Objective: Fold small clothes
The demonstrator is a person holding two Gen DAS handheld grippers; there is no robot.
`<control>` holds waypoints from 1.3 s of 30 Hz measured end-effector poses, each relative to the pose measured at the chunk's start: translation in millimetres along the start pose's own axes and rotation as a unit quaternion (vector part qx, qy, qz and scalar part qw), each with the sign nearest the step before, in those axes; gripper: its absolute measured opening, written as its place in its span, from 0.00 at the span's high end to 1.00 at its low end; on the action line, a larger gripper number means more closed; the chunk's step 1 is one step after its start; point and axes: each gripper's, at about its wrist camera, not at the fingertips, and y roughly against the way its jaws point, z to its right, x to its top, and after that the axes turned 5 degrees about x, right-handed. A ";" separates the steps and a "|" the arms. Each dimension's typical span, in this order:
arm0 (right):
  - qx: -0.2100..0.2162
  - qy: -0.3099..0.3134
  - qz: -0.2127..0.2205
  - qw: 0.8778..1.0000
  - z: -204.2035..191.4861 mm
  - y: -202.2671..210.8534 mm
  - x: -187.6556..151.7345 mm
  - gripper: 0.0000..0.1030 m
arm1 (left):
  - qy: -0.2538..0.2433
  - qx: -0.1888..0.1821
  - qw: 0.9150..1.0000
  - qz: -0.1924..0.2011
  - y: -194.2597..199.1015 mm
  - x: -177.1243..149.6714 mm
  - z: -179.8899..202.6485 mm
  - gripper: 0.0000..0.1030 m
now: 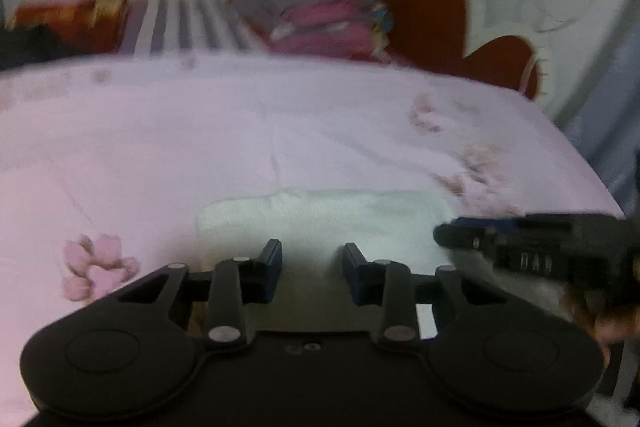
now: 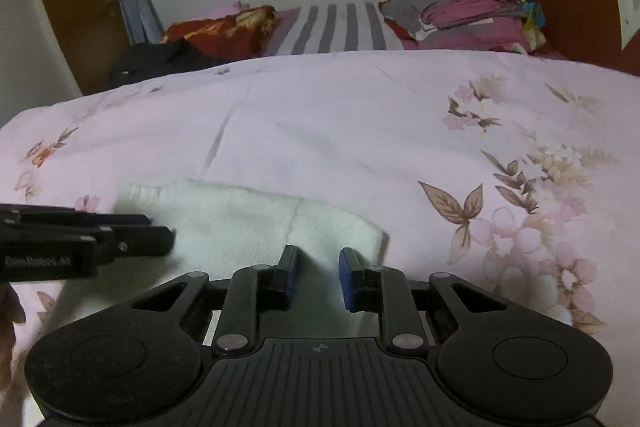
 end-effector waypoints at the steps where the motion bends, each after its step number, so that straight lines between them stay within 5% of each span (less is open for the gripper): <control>1: 0.002 -0.006 0.009 1.000 1.4 9.2 -1.5 0.80 | -0.002 -0.007 1.000 0.007 10.6 -6.0 0.2 0.67; 4: 0.037 0.003 0.029 0.999 -1.9 39.1 -12.0 0.80 | -0.006 -0.010 1.000 0.015 24.4 -28.8 2.0 0.67; 7: 0.077 0.048 0.003 0.996 -20.9 42.2 -25.3 0.80 | 0.005 -0.002 1.000 0.011 12.4 -33.2 6.2 0.67; 9: 0.033 0.087 -0.015 0.995 -31.4 28.4 -34.5 0.80 | -0.004 0.011 1.000 0.008 9.1 -30.8 16.9 0.67; 12: -0.015 0.066 -0.004 0.998 -24.3 26.4 -33.4 0.80 | -0.059 0.031 0.998 -0.005 17.4 -24.6 31.8 0.67; 16: 0.015 0.007 0.008 1.000 -11.7 49.3 -34.0 0.80 | -0.041 0.026 0.998 0.030 60.3 -42.3 14.0 0.67; 18: 0.024 -0.015 0.013 1.000 -6.0 66.2 -37.0 0.54 | -0.020 0.037 0.999 0.034 74.0 -55.2 3.3 0.68; 20: 0.035 -0.036 0.025 0.998 0.5 84.0 -46.1 0.47 | 0.001 0.039 0.999 0.031 80.2 -65.8 -4.0 0.67; 24: 0.059 -0.071 -0.001 0.996 -0.2 86.2 -59.1 0.49 | 0.013 0.048 0.999 0.001 65.8 -73.0 -4.8 0.67; 26: 0.080 -0.076 -0.017 0.994 -1.9 76.9 -61.6 0.69 | 0.016 0.051 0.999 -0.003 61.4 -73.0 -1.5 0.70; 30: 0.078 -0.070 -0.016 0.994 -2.3 71.5 -58.2 0.86 | 0.007 0.040 0.999 0.007 68.8 -67.5 12.2 0.71; 37: 0.083 -0.072 -0.031 0.993 9.4 62.5 -63.2 0.86 | 0.008 0.066 0.997 -0.024 68.4 -86.3 20.4 0.68; 39: 0.076 -0.068 -0.029 0.994 6.5 68.0 -62.9 0.77 | -0.005 0.074 0.997 -0.032 77.6 -99.9 26.9 0.68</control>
